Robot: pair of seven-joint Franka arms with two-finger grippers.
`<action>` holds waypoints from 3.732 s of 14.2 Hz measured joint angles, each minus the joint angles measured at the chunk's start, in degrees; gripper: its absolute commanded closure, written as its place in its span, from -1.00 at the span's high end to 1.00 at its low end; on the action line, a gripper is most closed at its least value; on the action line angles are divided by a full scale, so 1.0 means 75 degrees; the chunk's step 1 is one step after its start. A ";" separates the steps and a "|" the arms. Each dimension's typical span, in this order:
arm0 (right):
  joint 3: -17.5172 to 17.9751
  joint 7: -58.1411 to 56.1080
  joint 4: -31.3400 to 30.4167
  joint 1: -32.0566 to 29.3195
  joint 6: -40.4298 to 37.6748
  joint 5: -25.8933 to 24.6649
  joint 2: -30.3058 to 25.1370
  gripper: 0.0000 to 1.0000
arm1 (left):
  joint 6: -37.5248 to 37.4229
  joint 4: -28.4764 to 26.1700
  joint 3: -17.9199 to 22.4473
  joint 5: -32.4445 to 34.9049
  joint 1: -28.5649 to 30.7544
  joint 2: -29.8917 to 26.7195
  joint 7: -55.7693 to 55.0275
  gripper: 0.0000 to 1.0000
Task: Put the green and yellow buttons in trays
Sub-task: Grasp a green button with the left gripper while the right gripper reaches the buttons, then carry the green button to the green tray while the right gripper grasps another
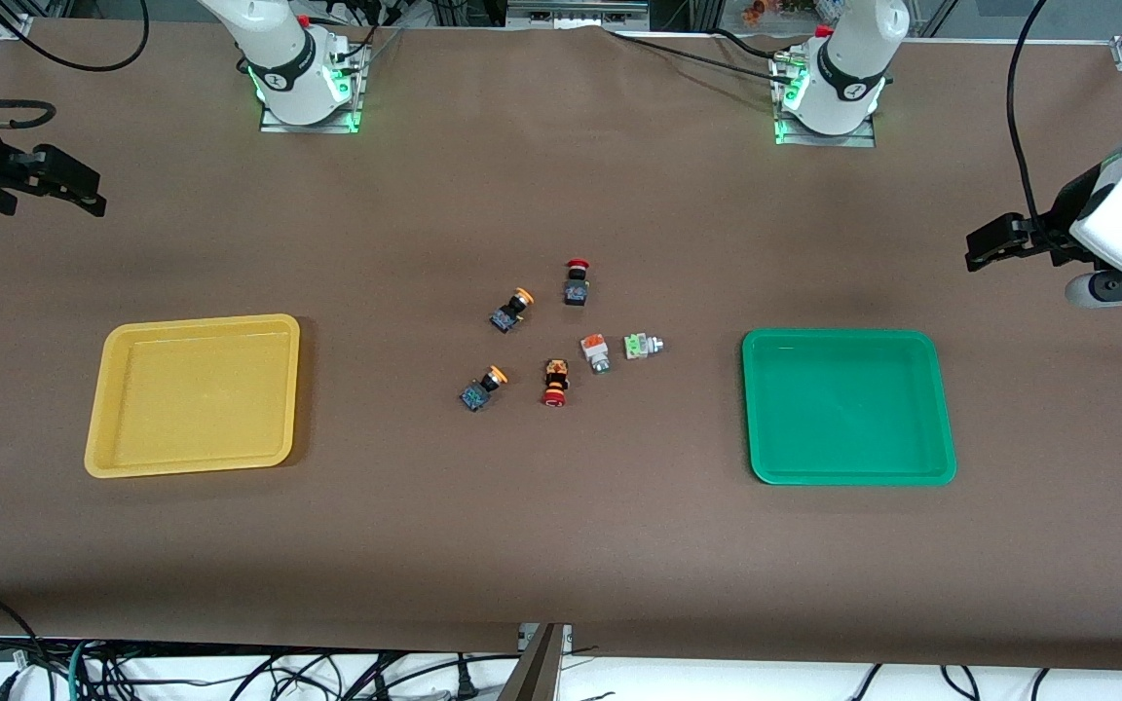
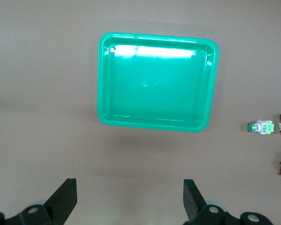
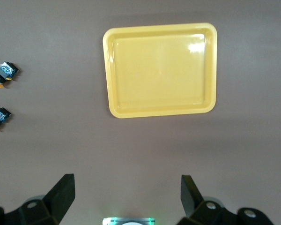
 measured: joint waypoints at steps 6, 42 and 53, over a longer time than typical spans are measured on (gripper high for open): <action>-0.0004 0.0005 -0.0001 -0.0011 -0.0196 0.0001 0.0221 1.00 | 0.0077 -0.0171 -0.0227 -0.0855 0.0028 0.0148 -0.0516 1.00; 0.0199 0.8895 0.0326 0.3797 0.6619 0.0103 0.5783 1.00 | 0.3789 -0.0436 -0.1074 0.0509 -0.2700 0.4969 -0.7221 -1.00; 0.0157 0.9455 0.0374 0.4164 0.7446 0.0091 0.6299 -1.00 | 0.3127 0.0356 -0.0825 0.1108 -0.1090 0.5187 -0.3138 1.00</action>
